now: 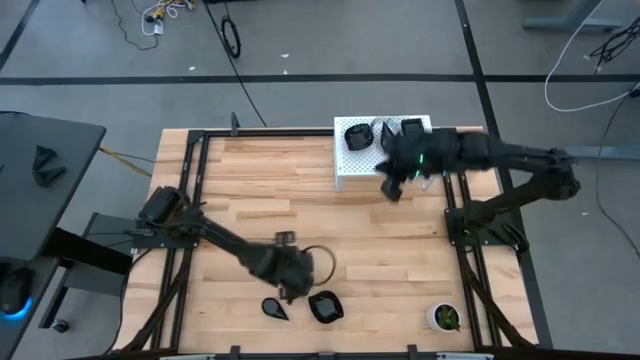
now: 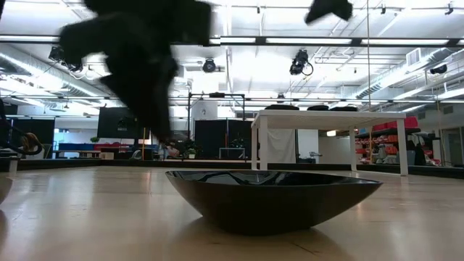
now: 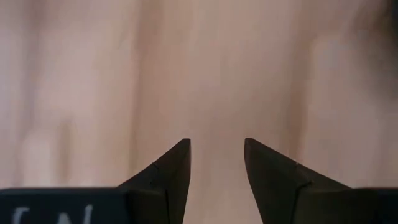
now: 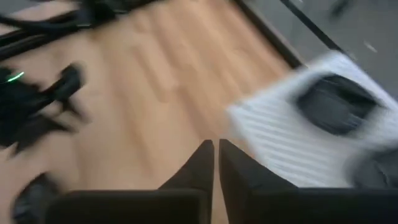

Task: Pick & Place Mini shaped plates
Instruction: Stack the drop shaped plate on top of the drop shaped plates on the shelf

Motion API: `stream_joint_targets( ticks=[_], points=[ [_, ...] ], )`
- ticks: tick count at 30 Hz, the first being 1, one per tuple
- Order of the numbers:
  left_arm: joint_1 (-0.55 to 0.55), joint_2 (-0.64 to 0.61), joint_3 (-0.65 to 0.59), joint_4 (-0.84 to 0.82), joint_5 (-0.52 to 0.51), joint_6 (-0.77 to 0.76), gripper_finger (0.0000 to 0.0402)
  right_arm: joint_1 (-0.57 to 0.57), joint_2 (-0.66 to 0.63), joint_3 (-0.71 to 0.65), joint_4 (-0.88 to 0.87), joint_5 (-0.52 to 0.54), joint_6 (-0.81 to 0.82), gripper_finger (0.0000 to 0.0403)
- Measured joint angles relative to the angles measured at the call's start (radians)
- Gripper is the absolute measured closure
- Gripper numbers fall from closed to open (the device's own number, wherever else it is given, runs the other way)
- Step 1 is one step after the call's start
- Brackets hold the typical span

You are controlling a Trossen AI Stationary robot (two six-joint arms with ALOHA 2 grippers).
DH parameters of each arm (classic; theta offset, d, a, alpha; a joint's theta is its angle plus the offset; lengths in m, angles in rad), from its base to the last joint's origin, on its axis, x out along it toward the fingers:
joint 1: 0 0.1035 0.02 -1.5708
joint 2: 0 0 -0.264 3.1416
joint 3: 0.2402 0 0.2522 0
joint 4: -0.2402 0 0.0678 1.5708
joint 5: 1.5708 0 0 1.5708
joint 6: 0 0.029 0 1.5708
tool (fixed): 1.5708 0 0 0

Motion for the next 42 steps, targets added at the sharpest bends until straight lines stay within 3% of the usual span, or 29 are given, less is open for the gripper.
stream_joint_targets(
  ticks=[2,6,11,16,23,28,33,42],
  points=[
    [-0.049,-0.013,0.000,-0.130,-0.029,-0.105,0.0246,0.119,0.030,-0.002,0.059,0.042,0.017,0.0381],
    [-0.162,-0.030,0.001,-0.285,0.046,-0.224,0.0252,0.287,0.087,-0.037,0.186,0.091,0.028,0.0393],
    [-0.306,-0.035,0.001,-0.303,0.141,-0.228,0.0266,0.407,0.142,-0.151,0.346,0.102,0.043,0.0397],
    [-0.361,-0.035,-0.002,-0.281,0.197,-0.232,0.0280,0.478,0.157,-0.345,0.546,0.099,0.087,0.0389],
    [-0.286,-0.035,-0.132,0.047,0.401,-0.111,0.0299,0.516,0.154,-0.576,0.947,0.100,0.197,0.0386],
    [-0.227,-0.035,-0.202,0.271,0.521,-0.068,0.0322,0.531,0.154,-0.643,1.109,0.099,0.186,0.0385],
    [-0.189,-0.035,-0.231,0.388,0.515,0.002,0.0343,0.531,0.154,-0.656,1.147,0.100,0.184,0.0385],
    [-0.079,-0.035,-0.231,0.514,0.387,0.170,0.0363,0.536,0.153,-0.656,1.188,0.100,0.182,0.0385]
  ],
)
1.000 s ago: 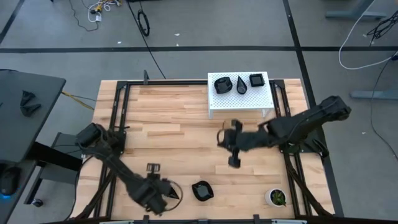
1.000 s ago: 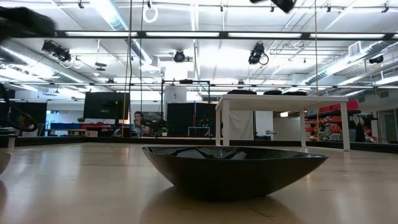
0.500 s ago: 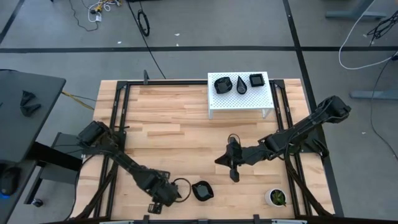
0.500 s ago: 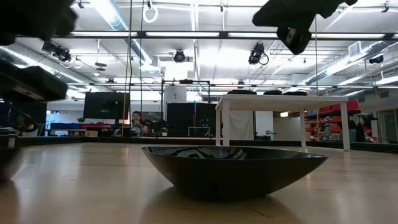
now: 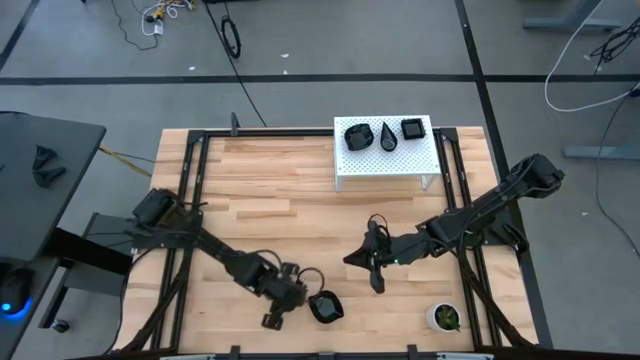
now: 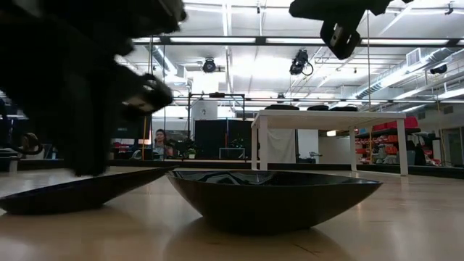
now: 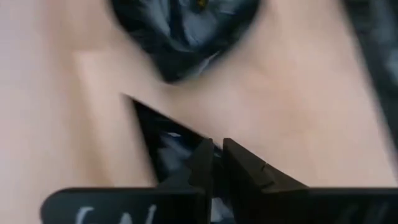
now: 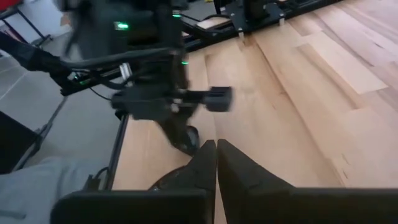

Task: Pick & Place Mini shaped plates
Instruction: Stack the drop shaped plate on top of the drop shaped plates on the shelf

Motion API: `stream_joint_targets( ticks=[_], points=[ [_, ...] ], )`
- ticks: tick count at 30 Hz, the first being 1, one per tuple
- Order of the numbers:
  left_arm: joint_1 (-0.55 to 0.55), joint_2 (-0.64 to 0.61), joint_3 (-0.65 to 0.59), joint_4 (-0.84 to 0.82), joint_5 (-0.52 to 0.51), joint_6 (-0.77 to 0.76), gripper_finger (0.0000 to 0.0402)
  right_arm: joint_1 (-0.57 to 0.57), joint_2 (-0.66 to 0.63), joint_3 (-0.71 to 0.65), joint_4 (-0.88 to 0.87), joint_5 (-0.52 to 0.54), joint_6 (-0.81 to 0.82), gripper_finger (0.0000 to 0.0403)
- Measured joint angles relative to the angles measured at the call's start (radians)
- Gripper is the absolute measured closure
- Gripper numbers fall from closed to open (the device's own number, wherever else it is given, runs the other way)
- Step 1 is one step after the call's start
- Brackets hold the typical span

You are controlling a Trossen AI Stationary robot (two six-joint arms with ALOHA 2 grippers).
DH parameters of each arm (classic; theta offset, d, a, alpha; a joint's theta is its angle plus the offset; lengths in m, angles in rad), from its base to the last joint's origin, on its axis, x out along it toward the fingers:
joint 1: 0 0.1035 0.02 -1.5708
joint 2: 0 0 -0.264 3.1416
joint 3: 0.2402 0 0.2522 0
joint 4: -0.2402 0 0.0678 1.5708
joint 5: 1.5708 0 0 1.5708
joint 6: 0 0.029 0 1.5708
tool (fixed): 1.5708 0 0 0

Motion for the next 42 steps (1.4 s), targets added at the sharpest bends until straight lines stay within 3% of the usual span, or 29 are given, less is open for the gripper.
stream_joint_targets(
  ticks=[4,9,16,20,25,28,32,36,42],
  points=[
    [0.072,0.000,0.000,0.010,-0.028,0.071,0.0370,0.014,0.000,0.000,0.014,0.000,0.000,0.0385],
    [0.150,0.000,0.000,0.040,0.020,0.123,0.0380,0.035,0.000,0.000,0.015,0.000,0.000,0.0385],
    [0.201,-0.066,-0.002,-0.109,0.002,0.147,0.0394,0.061,0.000,0.000,0.017,0.001,0.000,0.0385],
    [0.197,-0.164,-0.001,-0.236,-0.073,0.075,0.0393,0.072,0.000,0.000,0.023,0.001,0.000,0.0385],
    [0.128,-0.233,0.001,-0.304,-0.057,-0.078,0.0374,0.081,0.000,0.000,0.033,0.022,-0.001,0.0385],
    [0.086,-0.230,-0.002,-0.341,-0.044,-0.195,0.0342,0.083,0.000,0.000,0.037,0.063,-0.001,0.0385],
    [0.043,-0.207,-0.059,-0.268,-0.080,-0.376,0.0276,0.083,0.000,0.000,0.045,0.078,-0.005,0.0385],
    [0.034,-0.194,-0.160,-0.078,-0.104,-0.495,0.0224,0.083,0.000,0.000,0.052,0.081,-0.022,0.0385],
    [0.056,-0.171,-0.249,0.172,-0.116,-0.555,0.0228,0.083,0.000,0.001,0.059,0.081,-0.023,0.0385]
  ],
)
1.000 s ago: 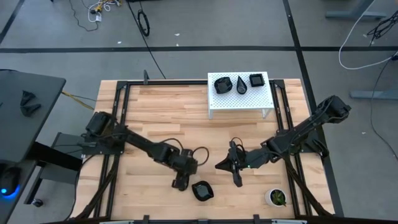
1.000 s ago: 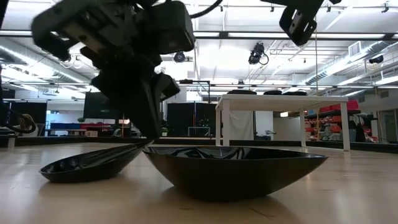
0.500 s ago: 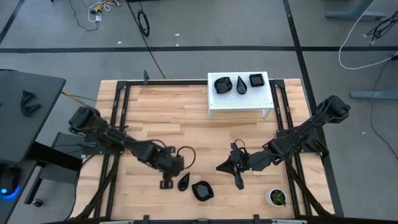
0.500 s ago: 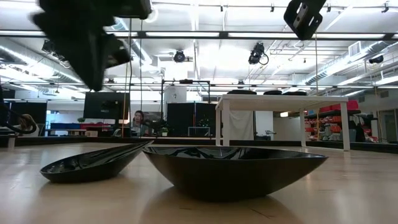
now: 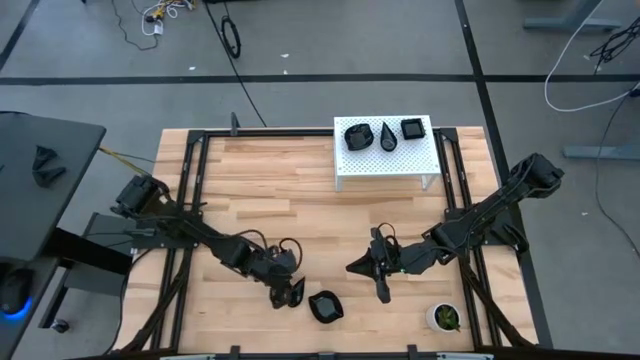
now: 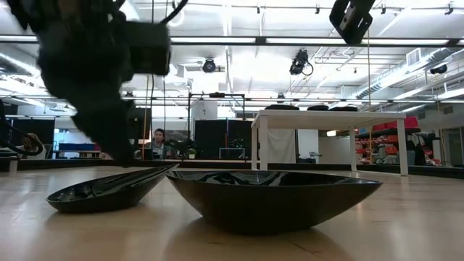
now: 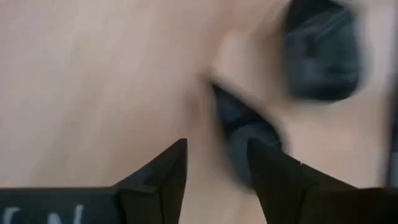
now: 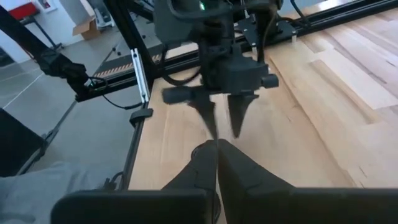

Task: Pick & Place Mini shaped plates
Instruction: Stack the drop shaped plate on top of the drop shaped plates on the shelf

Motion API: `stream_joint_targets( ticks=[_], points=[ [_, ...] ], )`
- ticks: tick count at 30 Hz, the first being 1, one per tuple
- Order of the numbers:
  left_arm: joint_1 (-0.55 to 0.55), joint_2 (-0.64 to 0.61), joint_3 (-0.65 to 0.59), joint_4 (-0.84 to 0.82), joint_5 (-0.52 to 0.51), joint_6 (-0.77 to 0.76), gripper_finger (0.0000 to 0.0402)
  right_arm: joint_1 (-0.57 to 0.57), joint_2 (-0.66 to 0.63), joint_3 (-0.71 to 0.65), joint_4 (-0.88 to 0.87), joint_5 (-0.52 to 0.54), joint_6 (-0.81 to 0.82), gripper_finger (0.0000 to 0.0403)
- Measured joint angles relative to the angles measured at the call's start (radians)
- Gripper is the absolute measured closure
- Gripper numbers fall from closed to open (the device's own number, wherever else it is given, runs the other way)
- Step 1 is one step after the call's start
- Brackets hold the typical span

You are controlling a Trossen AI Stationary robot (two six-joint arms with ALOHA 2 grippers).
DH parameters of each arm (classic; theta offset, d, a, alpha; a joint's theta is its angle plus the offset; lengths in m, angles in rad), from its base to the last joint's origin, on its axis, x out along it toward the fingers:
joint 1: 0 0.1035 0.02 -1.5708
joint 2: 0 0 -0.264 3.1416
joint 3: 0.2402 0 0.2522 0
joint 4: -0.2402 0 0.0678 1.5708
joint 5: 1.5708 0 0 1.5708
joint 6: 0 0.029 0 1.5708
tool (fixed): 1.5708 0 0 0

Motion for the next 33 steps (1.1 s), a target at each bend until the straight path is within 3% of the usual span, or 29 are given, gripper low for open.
stream_joint_targets(
  ticks=[8,21,28,33],
  points=[
    [0.022,0.041,-0.003,0.017,-0.033,0.020,0.0285,0.002,0.000,0.000,0.005,0.000,0.000,0.0385],
    [0.026,0.083,-0.001,0.089,0.034,-0.014,0.0325,0.003,0.000,0.000,0.001,0.000,0.000,0.0385],
    [0.031,0.083,-0.001,0.088,0.113,-0.076,0.0318,0.003,0.000,0.000,-0.001,0.000,0.000,0.0385],
    [0.046,0.076,-0.001,0.083,0.147,-0.087,0.0275,0.003,0.000,0.000,-0.001,-0.001,0.000,0.0385]
  ],
)
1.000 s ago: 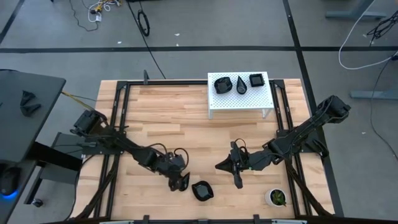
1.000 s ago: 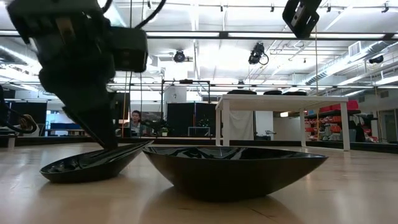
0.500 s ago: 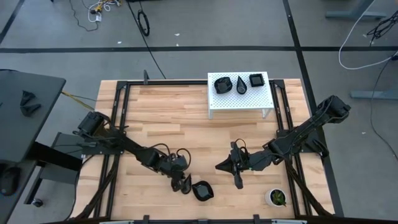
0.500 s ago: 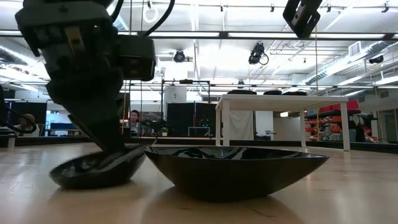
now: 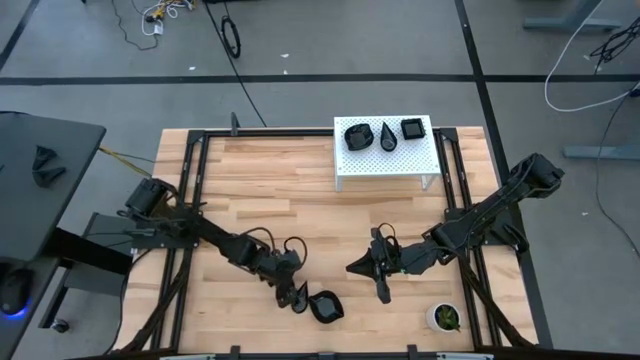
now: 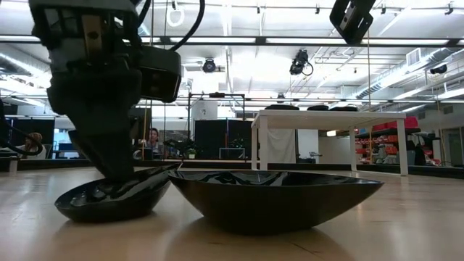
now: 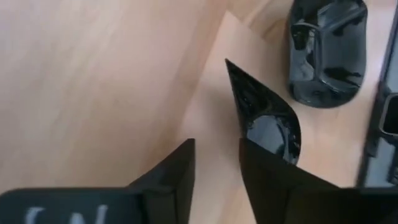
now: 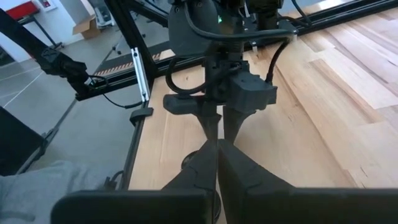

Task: Pick & Place Mini shaped plates
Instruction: Stack the drop shaped plate on top of the drop shaped plates on the shelf

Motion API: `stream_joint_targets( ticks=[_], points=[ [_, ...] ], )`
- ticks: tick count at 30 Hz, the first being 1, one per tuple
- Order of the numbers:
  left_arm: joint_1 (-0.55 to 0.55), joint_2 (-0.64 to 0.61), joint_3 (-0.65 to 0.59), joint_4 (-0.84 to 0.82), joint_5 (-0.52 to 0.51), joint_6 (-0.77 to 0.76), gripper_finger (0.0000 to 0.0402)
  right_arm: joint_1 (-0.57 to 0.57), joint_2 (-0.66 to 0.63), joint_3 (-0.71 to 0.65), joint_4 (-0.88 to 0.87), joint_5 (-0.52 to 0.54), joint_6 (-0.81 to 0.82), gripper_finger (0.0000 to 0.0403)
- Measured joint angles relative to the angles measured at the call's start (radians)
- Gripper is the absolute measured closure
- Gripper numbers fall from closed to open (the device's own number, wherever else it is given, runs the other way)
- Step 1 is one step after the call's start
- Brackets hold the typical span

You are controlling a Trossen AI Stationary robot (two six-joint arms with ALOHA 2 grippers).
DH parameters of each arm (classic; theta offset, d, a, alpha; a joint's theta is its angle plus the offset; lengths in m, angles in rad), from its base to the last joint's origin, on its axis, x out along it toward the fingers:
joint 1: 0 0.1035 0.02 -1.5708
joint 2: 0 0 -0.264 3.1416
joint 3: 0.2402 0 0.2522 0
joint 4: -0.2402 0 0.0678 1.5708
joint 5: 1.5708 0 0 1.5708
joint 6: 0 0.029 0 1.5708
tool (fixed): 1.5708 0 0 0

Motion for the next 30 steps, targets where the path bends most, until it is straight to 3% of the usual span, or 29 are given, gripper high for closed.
stream_joint_targets(
  ticks=[4,10,19,30],
  points=[
    [0.007,-0.007,0.000,-0.003,0.074,-0.048,0.0236,0.000,0.000,0.000,0.000,0.000,0.000,0.0385],
    [-0.006,-0.007,0.000,0.009,0.053,-0.125,0.0223,0.000,0.000,0.000,0.000,0.000,0.000,0.0385],
    [-0.012,-0.007,0.000,0.032,-0.034,-0.146,0.0265,0.000,0.000,0.000,0.000,0.000,0.000,0.0385],
    [-0.012,-0.006,0.000,0.059,-0.053,-0.144,0.0309,0.000,0.000,0.000,0.000,0.000,0.000,0.0385]
  ],
)
